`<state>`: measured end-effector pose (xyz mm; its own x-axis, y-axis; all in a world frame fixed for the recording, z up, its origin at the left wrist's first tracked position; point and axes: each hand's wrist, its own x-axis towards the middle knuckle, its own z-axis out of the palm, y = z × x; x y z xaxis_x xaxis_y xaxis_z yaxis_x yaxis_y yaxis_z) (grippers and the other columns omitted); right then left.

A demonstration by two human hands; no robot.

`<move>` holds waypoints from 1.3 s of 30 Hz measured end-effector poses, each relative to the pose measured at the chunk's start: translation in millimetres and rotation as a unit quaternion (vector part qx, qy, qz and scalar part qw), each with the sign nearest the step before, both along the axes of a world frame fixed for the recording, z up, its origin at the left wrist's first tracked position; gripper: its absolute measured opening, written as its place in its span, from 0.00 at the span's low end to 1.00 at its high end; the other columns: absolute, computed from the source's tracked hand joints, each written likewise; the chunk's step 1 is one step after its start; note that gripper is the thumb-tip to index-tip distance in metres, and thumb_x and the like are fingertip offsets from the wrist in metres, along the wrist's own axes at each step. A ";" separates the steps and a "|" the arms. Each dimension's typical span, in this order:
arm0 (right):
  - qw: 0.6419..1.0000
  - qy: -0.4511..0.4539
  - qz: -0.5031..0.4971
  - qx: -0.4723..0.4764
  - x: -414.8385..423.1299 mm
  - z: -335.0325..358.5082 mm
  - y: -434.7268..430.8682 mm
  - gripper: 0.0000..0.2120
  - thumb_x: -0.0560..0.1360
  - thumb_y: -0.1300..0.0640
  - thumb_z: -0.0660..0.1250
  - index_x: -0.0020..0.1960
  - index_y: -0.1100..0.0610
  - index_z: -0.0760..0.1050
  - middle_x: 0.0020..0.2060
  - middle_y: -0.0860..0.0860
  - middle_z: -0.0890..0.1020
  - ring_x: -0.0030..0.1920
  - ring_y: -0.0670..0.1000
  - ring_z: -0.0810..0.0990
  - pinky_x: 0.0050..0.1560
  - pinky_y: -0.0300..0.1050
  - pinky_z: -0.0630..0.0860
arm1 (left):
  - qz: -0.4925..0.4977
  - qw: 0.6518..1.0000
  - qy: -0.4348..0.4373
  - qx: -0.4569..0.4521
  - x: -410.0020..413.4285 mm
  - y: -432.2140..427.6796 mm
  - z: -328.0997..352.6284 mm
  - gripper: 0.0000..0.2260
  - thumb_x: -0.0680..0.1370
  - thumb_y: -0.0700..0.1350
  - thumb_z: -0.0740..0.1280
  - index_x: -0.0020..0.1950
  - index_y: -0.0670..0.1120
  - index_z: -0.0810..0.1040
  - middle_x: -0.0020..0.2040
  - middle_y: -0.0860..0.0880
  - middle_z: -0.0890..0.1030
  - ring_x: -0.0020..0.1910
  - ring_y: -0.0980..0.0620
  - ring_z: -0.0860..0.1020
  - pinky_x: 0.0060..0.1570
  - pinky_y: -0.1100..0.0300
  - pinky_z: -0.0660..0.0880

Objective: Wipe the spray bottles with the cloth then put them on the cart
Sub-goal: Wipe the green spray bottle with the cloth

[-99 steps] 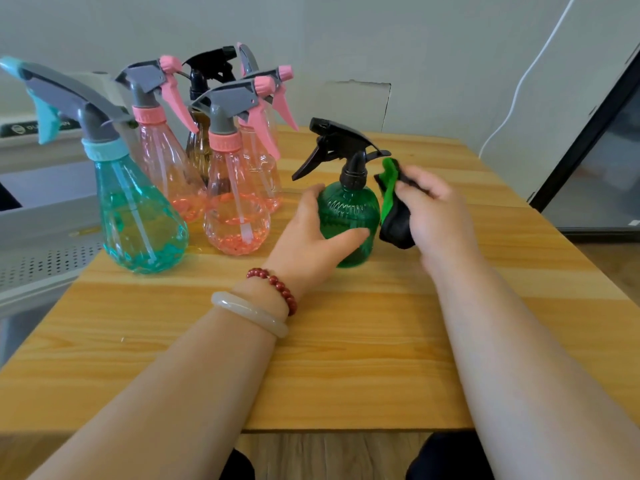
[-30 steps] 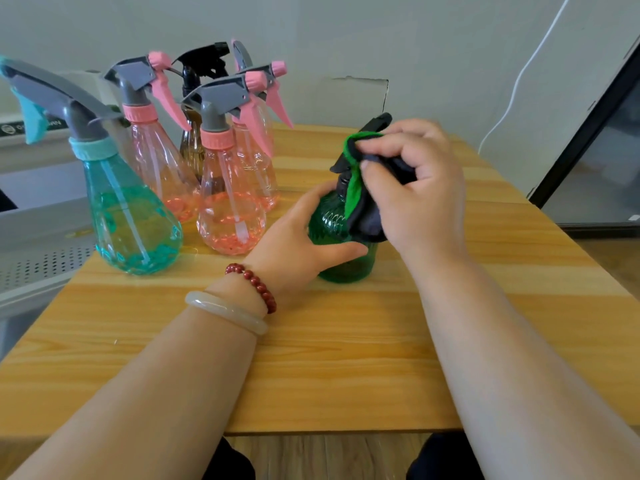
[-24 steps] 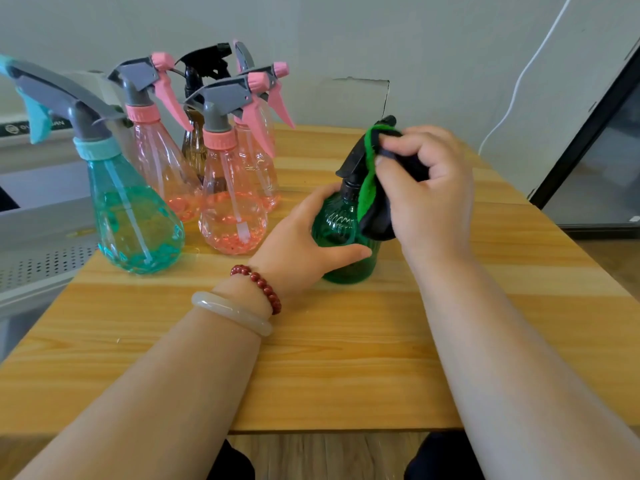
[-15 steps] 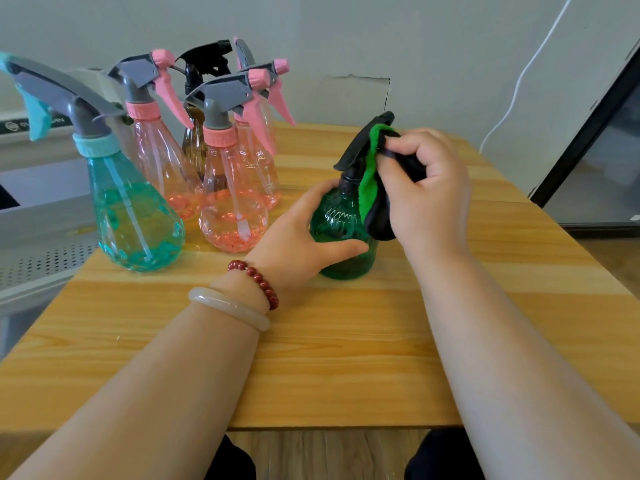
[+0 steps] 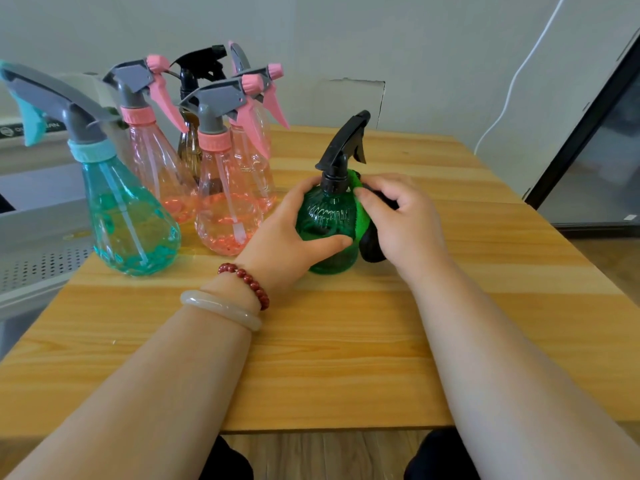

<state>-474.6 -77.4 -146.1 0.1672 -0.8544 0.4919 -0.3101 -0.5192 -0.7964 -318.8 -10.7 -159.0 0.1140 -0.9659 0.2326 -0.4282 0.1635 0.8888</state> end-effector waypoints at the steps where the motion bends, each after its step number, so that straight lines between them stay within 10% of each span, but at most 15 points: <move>1: 1.000 -0.021 -0.005 0.016 -0.3 0.8 0.1 0.07 0.77 0.56 0.70 0.54 0.50 0.82 0.52 0.45 0.81 0.53 0.40 0.78 0.56 0.35 0.73 | 0.001 1.000 -0.002 0.002 0.1 0.0 0.0 0.33 0.72 0.48 0.76 0.66 0.69 0.59 0.56 0.69 0.72 0.54 0.72 0.74 0.49 0.77 0.73; 5: 0.990 -0.135 0.018 -0.033 5.2 12.0 9.2 0.09 0.73 0.56 0.71 0.47 0.41 0.80 0.49 0.45 0.83 0.53 0.45 0.82 0.57 0.44 0.77 | -0.002 1.000 -0.006 -0.001 0.4 -0.8 -0.9 0.34 0.73 0.48 0.76 0.68 0.68 0.60 0.57 0.68 0.73 0.55 0.68 0.76 0.52 0.72 0.73; 15: 0.989 0.093 0.097 -0.062 -14.4 21.4 5.2 0.16 0.73 0.64 0.73 0.43 0.41 0.79 0.47 0.38 0.77 0.49 0.30 0.74 0.50 0.23 0.66 | 0.009 1.000 -0.007 0.016 2.6 -1.7 -0.8 0.36 0.73 0.47 0.76 0.73 0.63 0.60 0.62 0.63 0.74 0.57 0.68 0.76 0.55 0.72 0.74; 24: 0.971 0.098 0.054 -0.213 1.6 18.2 11.0 0.05 0.72 0.61 0.72 0.48 0.58 0.82 0.46 0.45 0.78 0.48 0.46 0.78 0.51 0.36 0.72 | 0.043 0.998 -0.030 -0.021 -5.1 -0.8 -1.2 0.37 0.71 0.47 0.77 0.75 0.51 0.61 0.64 0.53 0.75 0.60 0.57 0.77 0.63 0.56 0.75; 31: 0.986 0.084 0.014 -0.141 -14.1 15.5 1.8 0.07 0.74 0.64 0.71 0.50 0.58 0.83 0.45 0.43 0.80 0.47 0.29 0.74 0.51 0.22 0.66 | 0.064 0.997 -0.037 -0.012 -0.9 -0.6 0.3 0.38 0.71 0.51 0.77 0.75 0.53 0.61 0.63 0.57 0.71 0.60 0.58 0.72 0.61 0.63 0.70; 39: 0.960 0.161 0.047 -0.225 9.2 12.0 14.2 0.07 0.76 0.60 0.69 0.51 0.54 0.84 0.50 0.45 0.75 0.55 0.50 0.72 0.57 0.32 0.65 | 0.068 0.997 -0.030 -0.018 -2.4 -1.3 0.7 0.33 0.73 0.45 0.75 0.74 0.50 0.64 0.58 0.56 0.76 0.53 0.62 0.78 0.52 0.68 0.76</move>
<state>-465.3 -63.1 -134.1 0.4381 -0.5414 0.7176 -0.4372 -0.8258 -0.3562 -321.3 -11.9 -158.3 0.2277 -0.9332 0.2781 -0.5010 0.1326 0.8552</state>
